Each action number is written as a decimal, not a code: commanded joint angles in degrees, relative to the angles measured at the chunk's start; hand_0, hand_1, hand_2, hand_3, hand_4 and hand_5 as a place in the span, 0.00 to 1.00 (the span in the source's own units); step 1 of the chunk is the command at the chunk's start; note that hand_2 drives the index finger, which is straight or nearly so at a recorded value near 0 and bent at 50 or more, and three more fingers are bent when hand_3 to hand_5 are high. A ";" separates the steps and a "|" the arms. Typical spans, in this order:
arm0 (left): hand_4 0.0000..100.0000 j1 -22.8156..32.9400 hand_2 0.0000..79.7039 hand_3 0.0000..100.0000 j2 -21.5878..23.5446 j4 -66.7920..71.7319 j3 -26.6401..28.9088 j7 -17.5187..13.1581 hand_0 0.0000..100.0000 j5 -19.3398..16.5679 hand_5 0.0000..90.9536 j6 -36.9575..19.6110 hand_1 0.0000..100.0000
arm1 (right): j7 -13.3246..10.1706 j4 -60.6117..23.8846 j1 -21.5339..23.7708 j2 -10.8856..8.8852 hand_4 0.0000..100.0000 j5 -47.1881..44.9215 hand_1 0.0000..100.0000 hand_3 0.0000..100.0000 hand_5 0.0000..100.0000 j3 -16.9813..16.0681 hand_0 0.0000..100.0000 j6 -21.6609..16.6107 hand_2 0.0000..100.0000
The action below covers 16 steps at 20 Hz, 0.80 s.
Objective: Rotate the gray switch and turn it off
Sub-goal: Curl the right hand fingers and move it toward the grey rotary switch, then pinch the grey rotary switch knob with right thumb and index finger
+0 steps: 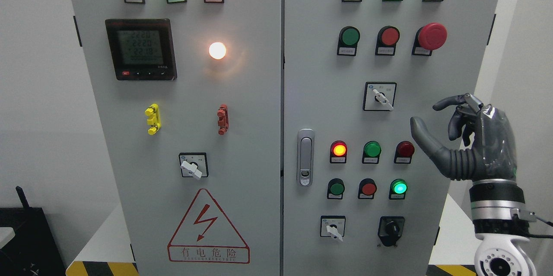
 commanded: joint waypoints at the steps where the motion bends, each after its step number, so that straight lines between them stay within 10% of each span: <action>1: 0.00 -0.53 0.00 0.00 0.00 -1.49 0.44 -0.01 0.12 1.14 0.00 0.01 0.39 | -0.24 0.71 -0.73 1.61 0.99 0.14 0.61 1.00 1.00 1.21 0.05 0.15 0.50; 16: 0.00 -0.53 0.00 0.00 0.00 -1.49 0.44 -0.01 0.12 1.06 0.00 0.01 0.39 | -1.82 2.90 -2.66 6.62 0.98 5.59 0.60 1.00 1.00 2.80 0.04 0.41 0.53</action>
